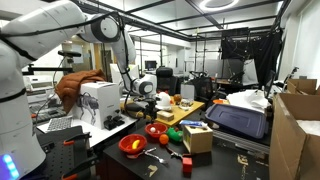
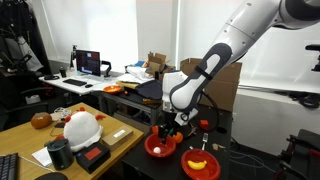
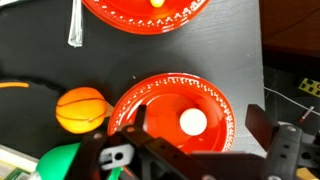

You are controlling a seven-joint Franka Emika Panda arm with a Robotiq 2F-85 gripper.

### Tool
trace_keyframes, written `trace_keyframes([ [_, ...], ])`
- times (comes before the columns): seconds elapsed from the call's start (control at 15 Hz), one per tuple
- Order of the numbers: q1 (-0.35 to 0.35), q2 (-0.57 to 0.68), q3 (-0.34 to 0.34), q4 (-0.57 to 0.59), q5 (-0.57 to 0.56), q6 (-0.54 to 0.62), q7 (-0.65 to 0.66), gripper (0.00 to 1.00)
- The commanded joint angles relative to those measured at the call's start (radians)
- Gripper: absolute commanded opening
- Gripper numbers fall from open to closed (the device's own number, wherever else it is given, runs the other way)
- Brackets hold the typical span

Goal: Pick up the orange block from the bowl and put it on the table.

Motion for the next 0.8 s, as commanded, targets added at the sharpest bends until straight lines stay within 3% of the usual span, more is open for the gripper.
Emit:
trace_keyframes([
  [0.0, 0.001, -0.035, -0.005, 0.007, 0.005, -0.066, -0.027, 1.00],
  [0.73, -0.029, -0.389, -0.064, -0.111, -0.085, -0.463, -0.082, 1.00],
])
